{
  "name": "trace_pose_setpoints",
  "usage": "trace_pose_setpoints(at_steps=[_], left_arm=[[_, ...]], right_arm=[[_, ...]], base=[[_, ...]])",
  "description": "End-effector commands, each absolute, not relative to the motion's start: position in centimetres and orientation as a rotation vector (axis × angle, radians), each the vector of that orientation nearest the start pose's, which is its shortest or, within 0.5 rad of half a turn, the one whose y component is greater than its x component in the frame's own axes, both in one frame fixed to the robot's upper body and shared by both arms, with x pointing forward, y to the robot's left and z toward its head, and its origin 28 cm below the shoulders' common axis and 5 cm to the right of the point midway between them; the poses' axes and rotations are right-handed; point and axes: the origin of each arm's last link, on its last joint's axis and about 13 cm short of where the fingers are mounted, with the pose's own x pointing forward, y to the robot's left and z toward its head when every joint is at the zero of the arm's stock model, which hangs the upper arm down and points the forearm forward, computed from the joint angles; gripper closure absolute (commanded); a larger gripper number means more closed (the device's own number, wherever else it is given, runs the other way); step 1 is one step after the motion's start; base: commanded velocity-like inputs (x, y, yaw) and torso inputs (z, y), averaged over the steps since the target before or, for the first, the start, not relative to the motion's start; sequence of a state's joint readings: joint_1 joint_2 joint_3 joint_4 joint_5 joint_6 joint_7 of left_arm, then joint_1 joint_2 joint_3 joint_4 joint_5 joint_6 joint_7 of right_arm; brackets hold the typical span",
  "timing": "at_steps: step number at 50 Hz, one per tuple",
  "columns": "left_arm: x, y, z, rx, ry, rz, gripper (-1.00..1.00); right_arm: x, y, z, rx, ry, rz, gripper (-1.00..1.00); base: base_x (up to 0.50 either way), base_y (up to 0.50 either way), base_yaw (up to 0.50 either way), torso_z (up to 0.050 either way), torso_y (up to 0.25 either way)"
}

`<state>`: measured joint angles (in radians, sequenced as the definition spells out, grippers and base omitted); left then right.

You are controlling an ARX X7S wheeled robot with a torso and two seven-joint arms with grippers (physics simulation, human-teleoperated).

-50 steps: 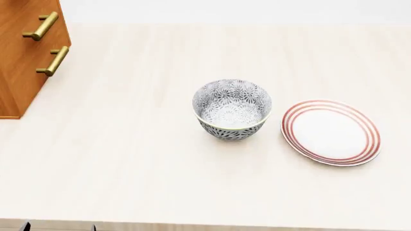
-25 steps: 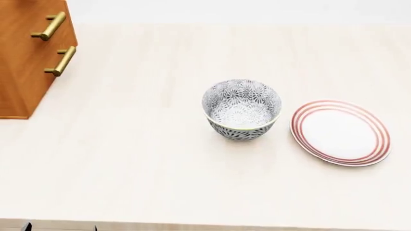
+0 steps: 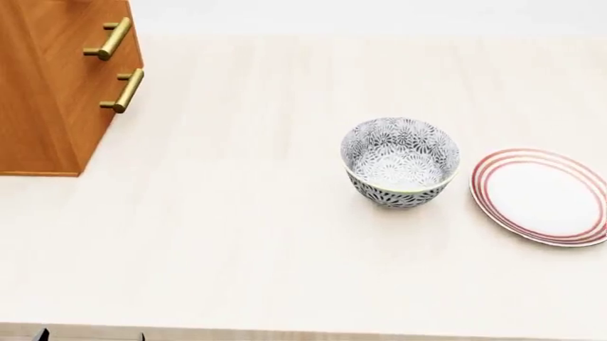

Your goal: Put the bowl on top of the cabinet.

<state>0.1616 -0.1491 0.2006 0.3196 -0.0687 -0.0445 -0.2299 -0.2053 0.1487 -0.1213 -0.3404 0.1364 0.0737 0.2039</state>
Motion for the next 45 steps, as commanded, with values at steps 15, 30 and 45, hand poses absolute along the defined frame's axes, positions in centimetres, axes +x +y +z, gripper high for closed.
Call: trace_pose_setpoints(at_steps=[15, 30, 45], left_arm=[[17.12, 19.26, 4.3, 0.023, -0.092, -0.001, -1.0], [17.18, 19.26, 4.28, 0.025, -0.091, -0.001, -1.0], [17.18, 19.25, 4.25, 0.026, -0.091, -0.002, -1.0]], right_arm=[[16.52, -9.76, 3.96, 0.046, -0.019, -0.014, -1.0], [16.46, -9.72, 3.93, 0.026, -0.039, -0.035, -1.0], [16.55, -9.77, 3.97, 0.044, -0.032, -0.037, -1.0]], base=[[0.0, 0.05, 0.0, 0.0, 0.0], [0.0, 0.35, 0.0, 0.0, 0.0], [0.0, 0.44, 0.0, 0.0, 0.0]])
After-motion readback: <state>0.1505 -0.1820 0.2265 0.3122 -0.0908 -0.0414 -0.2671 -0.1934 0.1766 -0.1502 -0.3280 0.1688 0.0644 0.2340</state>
